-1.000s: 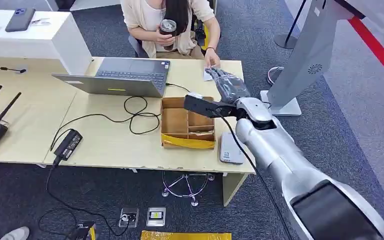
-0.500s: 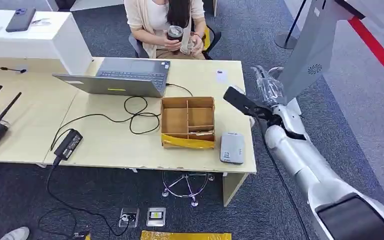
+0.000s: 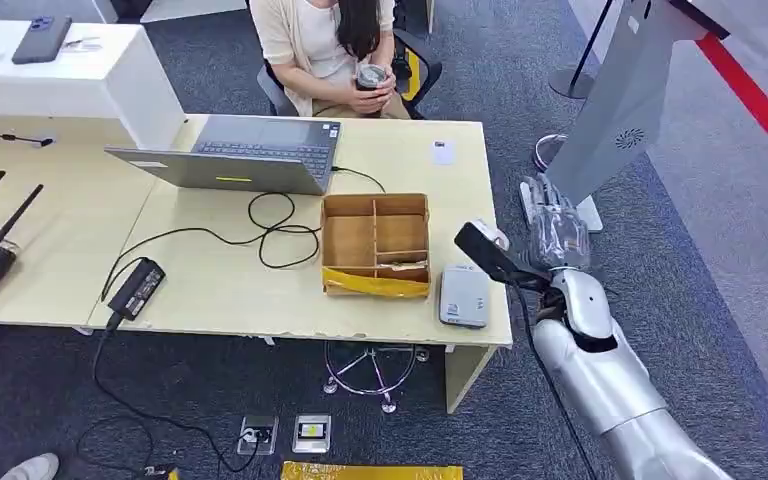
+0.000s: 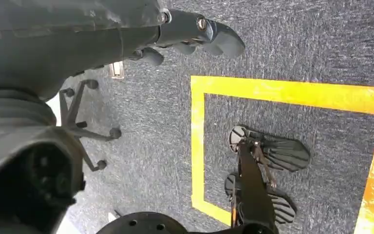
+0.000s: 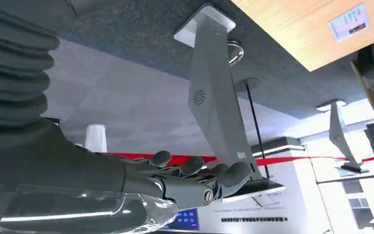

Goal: Pass the card to the sensor for recognition and then transmit it.

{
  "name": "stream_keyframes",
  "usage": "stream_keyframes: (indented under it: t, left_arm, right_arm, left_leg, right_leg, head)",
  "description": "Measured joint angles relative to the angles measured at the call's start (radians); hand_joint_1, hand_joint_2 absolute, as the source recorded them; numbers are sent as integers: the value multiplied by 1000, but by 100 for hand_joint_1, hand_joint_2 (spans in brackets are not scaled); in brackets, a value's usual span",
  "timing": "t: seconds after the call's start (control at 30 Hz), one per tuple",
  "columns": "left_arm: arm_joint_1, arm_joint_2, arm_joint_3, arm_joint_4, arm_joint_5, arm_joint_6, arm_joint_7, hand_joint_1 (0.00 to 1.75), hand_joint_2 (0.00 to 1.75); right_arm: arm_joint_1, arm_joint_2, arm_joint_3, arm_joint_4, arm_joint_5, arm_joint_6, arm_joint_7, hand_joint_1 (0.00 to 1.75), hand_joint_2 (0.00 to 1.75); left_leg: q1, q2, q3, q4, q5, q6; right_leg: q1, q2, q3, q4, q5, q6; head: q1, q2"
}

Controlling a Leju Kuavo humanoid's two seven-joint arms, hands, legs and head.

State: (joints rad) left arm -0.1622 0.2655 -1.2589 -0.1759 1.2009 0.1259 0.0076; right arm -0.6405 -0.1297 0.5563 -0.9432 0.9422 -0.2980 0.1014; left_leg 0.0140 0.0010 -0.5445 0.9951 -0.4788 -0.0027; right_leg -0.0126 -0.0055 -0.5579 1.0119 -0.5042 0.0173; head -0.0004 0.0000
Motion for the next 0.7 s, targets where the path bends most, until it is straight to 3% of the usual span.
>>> stream_keyframes:
  t: [0.33, 0.7]
  left_arm:
    - [0, 0, 0, 0, 1, 1, 0, 0, 0]
    - [-2, -3, 0, 0, -3, -1, 0, 0, 0]
  right_arm:
    - [169, 3, -31, -256, 73, 52, 44, 0, 175]
    - [218, 41, -34, -282, 74, 45, 36, 0, 175]
  left_leg:
    - [0, 0, 0, 0, 0, 0]
    - [0, 0, 0, 0, 0, 0]
  right_leg:
    - [0, 0, 0, 0, 0, 0]
    - [0, 0, 0, 0, 0, 0]
  head:
    - [0, 0]
    - [0, 0]
